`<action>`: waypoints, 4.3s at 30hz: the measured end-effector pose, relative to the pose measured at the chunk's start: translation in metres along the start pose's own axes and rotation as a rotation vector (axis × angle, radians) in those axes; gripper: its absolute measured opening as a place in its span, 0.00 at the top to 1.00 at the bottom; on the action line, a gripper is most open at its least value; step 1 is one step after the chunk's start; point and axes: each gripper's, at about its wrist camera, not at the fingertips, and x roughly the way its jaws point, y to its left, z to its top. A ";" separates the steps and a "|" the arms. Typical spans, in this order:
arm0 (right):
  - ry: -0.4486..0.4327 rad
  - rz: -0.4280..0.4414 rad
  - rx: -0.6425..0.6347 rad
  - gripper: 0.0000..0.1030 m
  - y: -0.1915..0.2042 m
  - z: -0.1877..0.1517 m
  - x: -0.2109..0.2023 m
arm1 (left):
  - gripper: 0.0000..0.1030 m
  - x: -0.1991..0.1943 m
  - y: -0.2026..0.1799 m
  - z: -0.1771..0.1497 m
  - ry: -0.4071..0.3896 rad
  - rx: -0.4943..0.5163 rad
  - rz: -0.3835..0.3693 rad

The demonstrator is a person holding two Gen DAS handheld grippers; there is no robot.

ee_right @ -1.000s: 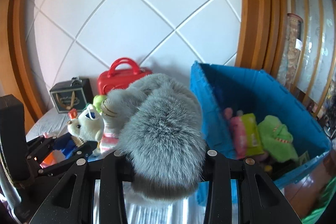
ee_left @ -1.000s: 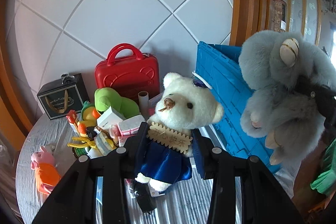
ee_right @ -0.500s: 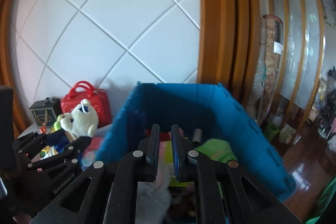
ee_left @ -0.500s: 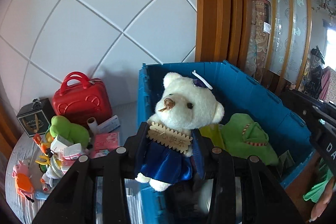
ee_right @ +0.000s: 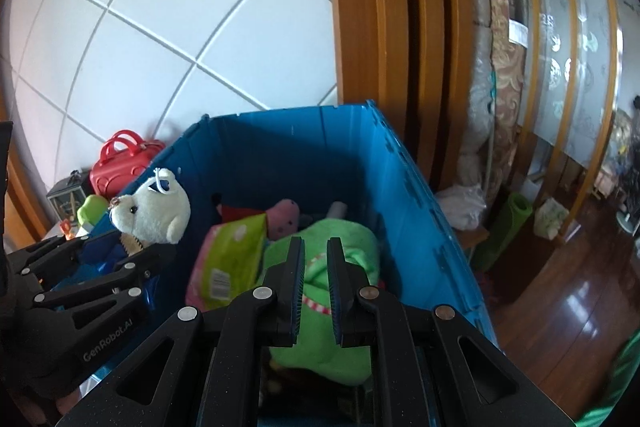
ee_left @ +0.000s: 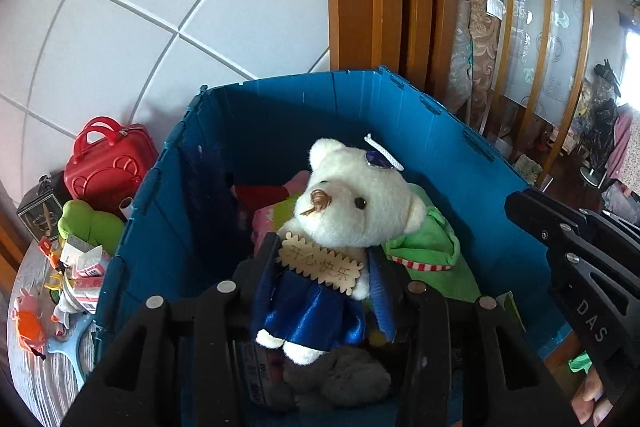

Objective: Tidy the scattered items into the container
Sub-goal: 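Carry the bear and grey plush into the blue crate and release both, then move both tools back over the remaining items on the table, then grasp the black rolled bag with the left tool while the right tool grasps the white medicine box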

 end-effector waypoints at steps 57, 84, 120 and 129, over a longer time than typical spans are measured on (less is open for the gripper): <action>-0.108 0.212 -0.149 0.00 0.238 -0.035 -0.043 | 0.00 -0.116 0.310 -0.141 -0.116 -0.340 0.249; 0.363 0.093 -0.165 0.00 0.414 -0.154 0.130 | 0.25 0.067 0.498 -0.280 0.366 -0.388 0.128; 0.597 0.079 -0.145 0.38 0.374 -0.199 0.280 | 0.67 0.169 0.456 -0.282 0.530 -0.320 0.170; 0.515 0.105 -0.158 0.38 0.384 -0.180 0.233 | 0.67 0.115 0.451 -0.261 0.420 -0.297 0.171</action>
